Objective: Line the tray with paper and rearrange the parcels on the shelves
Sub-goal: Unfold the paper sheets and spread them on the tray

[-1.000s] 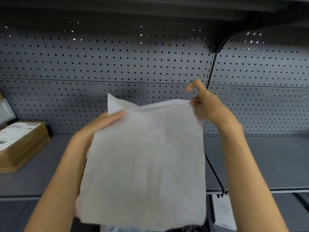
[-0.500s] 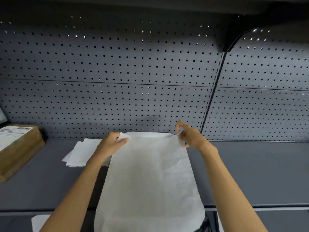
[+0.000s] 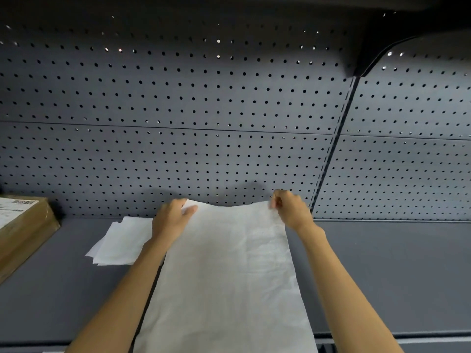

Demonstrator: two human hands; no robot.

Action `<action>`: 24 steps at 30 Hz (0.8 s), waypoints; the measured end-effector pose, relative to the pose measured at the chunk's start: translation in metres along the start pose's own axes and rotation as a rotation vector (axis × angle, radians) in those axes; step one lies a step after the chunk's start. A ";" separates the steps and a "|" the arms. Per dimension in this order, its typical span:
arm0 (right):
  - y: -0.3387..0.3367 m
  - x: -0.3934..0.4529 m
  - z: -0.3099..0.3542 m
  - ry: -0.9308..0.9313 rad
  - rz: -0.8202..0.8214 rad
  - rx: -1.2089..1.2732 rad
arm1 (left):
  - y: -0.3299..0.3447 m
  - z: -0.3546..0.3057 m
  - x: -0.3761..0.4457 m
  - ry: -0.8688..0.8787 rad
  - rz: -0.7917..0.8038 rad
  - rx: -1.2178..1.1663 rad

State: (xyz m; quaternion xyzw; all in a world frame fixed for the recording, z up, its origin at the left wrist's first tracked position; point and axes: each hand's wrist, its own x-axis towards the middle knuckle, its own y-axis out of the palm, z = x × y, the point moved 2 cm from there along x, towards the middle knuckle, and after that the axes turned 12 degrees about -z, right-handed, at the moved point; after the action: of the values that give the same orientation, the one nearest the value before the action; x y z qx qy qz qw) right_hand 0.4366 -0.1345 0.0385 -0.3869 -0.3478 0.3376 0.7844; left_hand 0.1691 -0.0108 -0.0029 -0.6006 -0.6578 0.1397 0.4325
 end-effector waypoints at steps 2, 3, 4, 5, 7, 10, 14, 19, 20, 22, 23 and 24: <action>0.006 -0.001 0.000 -0.027 0.018 0.000 | 0.005 0.004 0.002 -0.004 -0.020 0.025; 0.008 -0.002 -0.001 -0.030 0.019 0.003 | 0.006 0.005 0.002 0.006 -0.038 0.042; 0.010 -0.003 -0.001 -0.025 0.020 0.007 | 0.007 0.005 0.001 0.024 -0.056 0.050; 0.011 -0.004 -0.001 -0.023 0.022 0.008 | 0.007 0.003 0.001 0.048 -0.075 0.046; 0.014 -0.007 0.000 -0.046 0.037 -0.011 | 0.003 0.001 -0.002 0.128 -0.114 0.019; 0.015 -0.016 0.011 -0.134 0.071 -0.134 | -0.001 -0.008 -0.009 0.386 -0.168 0.111; 0.030 -0.038 0.052 -0.289 0.120 -0.321 | -0.001 -0.047 -0.035 0.601 0.171 0.169; 0.077 -0.074 0.059 -0.260 0.380 -0.268 | 0.030 -0.040 -0.067 0.371 0.664 0.398; 0.079 -0.078 0.054 -0.218 0.398 -0.222 | 0.032 -0.035 -0.069 0.341 0.662 0.396; 0.080 -0.081 0.043 -0.174 0.403 -0.192 | 0.028 -0.027 -0.068 0.309 0.656 0.404; 0.080 -0.082 0.038 -0.174 0.391 -0.212 | 0.026 -0.025 -0.068 0.300 0.652 0.406; 0.080 -0.083 0.034 -0.172 0.371 -0.234 | 0.023 -0.025 -0.067 0.299 0.647 0.410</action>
State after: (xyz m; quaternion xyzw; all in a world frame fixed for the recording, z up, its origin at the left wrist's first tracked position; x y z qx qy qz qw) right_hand 0.3442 -0.1506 -0.0366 -0.5023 -0.3732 0.4650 0.6263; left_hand 0.1966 -0.0750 -0.0316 -0.6914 -0.3235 0.3078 0.5679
